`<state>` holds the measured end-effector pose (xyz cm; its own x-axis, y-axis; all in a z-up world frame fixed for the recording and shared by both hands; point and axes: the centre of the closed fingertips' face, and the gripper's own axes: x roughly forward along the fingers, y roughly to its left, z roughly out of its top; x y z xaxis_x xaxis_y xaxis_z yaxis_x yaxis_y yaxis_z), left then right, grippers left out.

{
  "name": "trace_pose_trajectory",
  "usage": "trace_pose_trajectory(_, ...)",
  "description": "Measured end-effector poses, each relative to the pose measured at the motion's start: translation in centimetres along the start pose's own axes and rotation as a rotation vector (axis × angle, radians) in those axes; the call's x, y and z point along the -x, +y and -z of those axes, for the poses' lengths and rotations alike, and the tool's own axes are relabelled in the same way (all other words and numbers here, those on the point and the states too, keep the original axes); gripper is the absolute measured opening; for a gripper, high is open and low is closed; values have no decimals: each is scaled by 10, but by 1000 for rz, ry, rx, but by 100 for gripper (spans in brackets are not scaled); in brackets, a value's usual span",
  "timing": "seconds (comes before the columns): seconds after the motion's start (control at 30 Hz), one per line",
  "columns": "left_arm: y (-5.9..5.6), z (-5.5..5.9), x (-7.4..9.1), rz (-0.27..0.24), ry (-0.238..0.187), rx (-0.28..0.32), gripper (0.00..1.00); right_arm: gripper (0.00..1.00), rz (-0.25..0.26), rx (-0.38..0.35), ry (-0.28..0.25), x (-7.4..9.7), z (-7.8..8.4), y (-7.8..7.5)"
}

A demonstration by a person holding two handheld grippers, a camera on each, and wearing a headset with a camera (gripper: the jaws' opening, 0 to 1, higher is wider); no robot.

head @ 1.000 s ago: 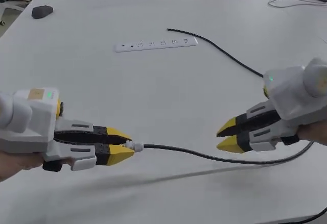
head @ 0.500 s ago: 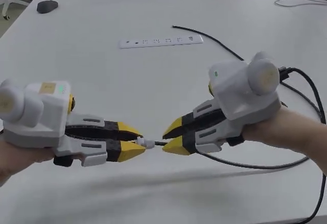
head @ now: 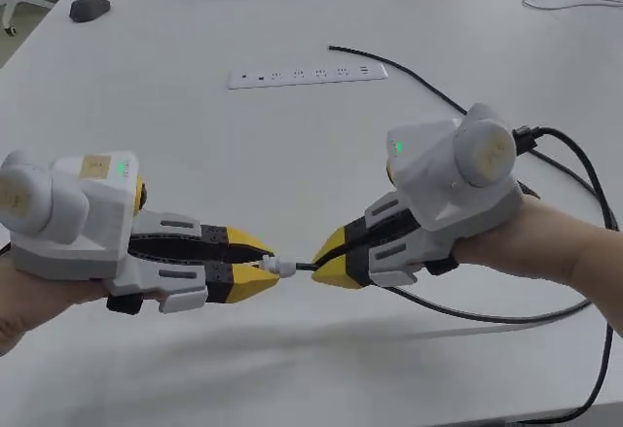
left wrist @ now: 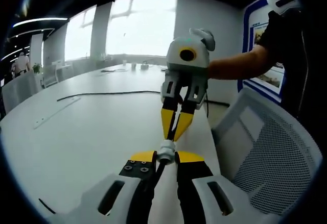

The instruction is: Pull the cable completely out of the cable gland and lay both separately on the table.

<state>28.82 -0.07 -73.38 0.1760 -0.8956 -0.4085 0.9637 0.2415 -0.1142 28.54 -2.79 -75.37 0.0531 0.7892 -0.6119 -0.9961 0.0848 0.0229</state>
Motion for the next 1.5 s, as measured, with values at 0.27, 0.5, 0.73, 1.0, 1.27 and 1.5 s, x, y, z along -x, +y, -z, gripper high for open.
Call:
trace_pose_trajectory(0.27, 5, 8, 14, -28, 5, 23, 15, 0, 97, -12, 109, 31, 53, -18)
trace_pose_trajectory(0.5, 4, 16, 24, -37, 24, 28, 15, 0, 136, -55, 150, 52, 81, -24)
trace_pose_trajectory(0.73, 8, 14, 34, -59, 7, 58, 15, 0, 185, -110, 188, 71, 116, -36)
trace_pose_trajectory(1.0, 11, 20, 41, -77, 17, 52, 15, 0, 221, -147, 239, 81, 144, -44)
trace_pose_trajectory(1.27, 13, 20, 39, -78, 19, 65, 15, 1, 257, -156, 249, 78, 144, -51)
trace_pose_trajectory(1.5, 14, 17, 37, -77, 14, 58, 15, 13, 230, -215, 99, 74, 104, -53)
